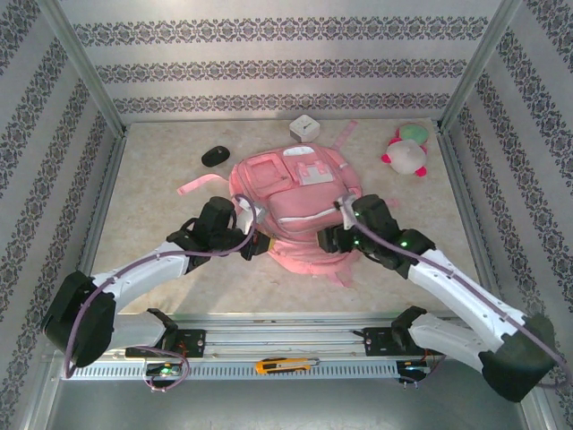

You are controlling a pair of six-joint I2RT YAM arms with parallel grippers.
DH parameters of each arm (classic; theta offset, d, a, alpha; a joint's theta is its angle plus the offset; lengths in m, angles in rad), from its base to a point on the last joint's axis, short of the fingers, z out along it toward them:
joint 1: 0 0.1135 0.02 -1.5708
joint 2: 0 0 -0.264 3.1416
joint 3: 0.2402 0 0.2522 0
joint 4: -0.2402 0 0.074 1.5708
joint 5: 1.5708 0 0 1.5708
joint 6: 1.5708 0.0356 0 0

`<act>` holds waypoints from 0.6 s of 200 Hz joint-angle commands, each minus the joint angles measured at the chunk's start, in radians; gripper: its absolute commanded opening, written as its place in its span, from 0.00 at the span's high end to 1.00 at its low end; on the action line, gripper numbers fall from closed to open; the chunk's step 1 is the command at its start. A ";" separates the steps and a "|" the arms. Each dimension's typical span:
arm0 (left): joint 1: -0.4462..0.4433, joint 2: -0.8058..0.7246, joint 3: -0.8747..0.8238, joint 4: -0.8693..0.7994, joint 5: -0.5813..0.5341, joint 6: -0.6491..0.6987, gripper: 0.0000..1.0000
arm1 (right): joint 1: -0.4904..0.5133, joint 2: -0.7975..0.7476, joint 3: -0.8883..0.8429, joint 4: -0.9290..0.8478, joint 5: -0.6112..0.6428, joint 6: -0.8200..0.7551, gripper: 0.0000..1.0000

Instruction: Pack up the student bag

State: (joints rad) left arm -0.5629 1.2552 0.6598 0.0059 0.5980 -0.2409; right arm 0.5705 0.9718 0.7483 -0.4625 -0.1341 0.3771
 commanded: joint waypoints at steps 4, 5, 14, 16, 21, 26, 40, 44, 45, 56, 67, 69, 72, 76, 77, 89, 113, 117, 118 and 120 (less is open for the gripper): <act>-0.012 0.018 -0.013 -0.014 0.011 0.055 1.00 | -0.014 -0.068 -0.125 -0.059 -0.088 0.436 0.35; -0.012 0.019 -0.014 -0.016 0.010 0.058 1.00 | -0.014 -0.070 -0.130 -0.055 -0.087 0.441 0.35; -0.018 0.023 -0.017 -0.033 -0.002 0.076 1.00 | -0.014 -0.092 -0.172 -0.046 -0.059 0.500 0.35; -0.019 0.024 -0.017 -0.037 -0.005 0.079 1.00 | -0.014 -0.098 -0.181 -0.045 -0.053 0.512 0.35; -0.021 0.024 -0.019 -0.044 -0.014 0.087 1.00 | -0.015 -0.108 -0.200 -0.042 -0.040 0.534 0.36; -0.023 0.023 -0.021 -0.048 -0.017 0.093 1.00 | -0.015 -0.120 -0.217 -0.041 -0.027 0.554 0.36; -0.032 0.017 -0.032 -0.047 -0.036 0.103 1.00 | -0.015 -0.152 -0.256 -0.027 0.008 0.593 0.39; -0.034 0.017 -0.036 -0.045 -0.038 0.103 1.00 | -0.015 -0.160 -0.268 -0.016 0.016 0.599 0.40; -0.035 0.016 -0.037 -0.044 -0.038 0.103 1.00 | -0.015 -0.162 -0.272 -0.011 0.018 0.600 0.40; -0.042 0.018 -0.044 -0.033 -0.041 0.105 1.00 | -0.017 -0.181 -0.314 0.049 0.029 0.618 0.44; -0.050 0.025 -0.048 -0.026 -0.039 0.109 1.00 | -0.017 -0.191 -0.362 0.150 0.021 0.639 0.49; -0.053 0.027 -0.048 -0.025 -0.037 0.110 1.00 | -0.018 -0.190 -0.371 0.173 0.016 0.642 0.50; -0.054 0.028 -0.049 -0.024 -0.037 0.112 1.00 | -0.017 -0.191 -0.384 0.212 0.008 0.644 0.51; -0.057 0.032 -0.048 -0.024 -0.035 0.112 1.00 | -0.017 -0.190 -0.397 0.266 -0.010 0.644 0.53; -0.057 0.032 -0.048 -0.023 -0.035 0.112 1.00 | -0.017 -0.189 -0.398 0.281 -0.016 0.644 0.54; -0.064 0.037 -0.052 -0.015 -0.032 0.114 1.00 | -0.017 -0.181 -0.452 0.390 -0.039 0.650 0.58; -0.083 0.036 -0.048 -0.003 -0.034 0.112 1.00 | -0.017 -0.146 -0.449 0.434 -0.058 0.634 0.64; -0.087 0.036 -0.046 -0.001 -0.033 0.112 1.00 | -0.017 -0.141 -0.449 0.443 -0.063 0.630 0.65; -0.088 0.035 -0.046 -0.001 -0.034 0.112 1.00 | -0.017 -0.138 -0.449 0.444 -0.065 0.630 0.65; -0.090 0.035 -0.045 0.001 -0.034 0.112 1.00 | -0.017 -0.136 -0.450 0.451 -0.068 0.628 0.65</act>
State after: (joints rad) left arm -0.6163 1.2903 0.6170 -0.0151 0.5419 -0.1562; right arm 0.5579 0.8131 0.3031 -0.1856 -0.1574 0.9916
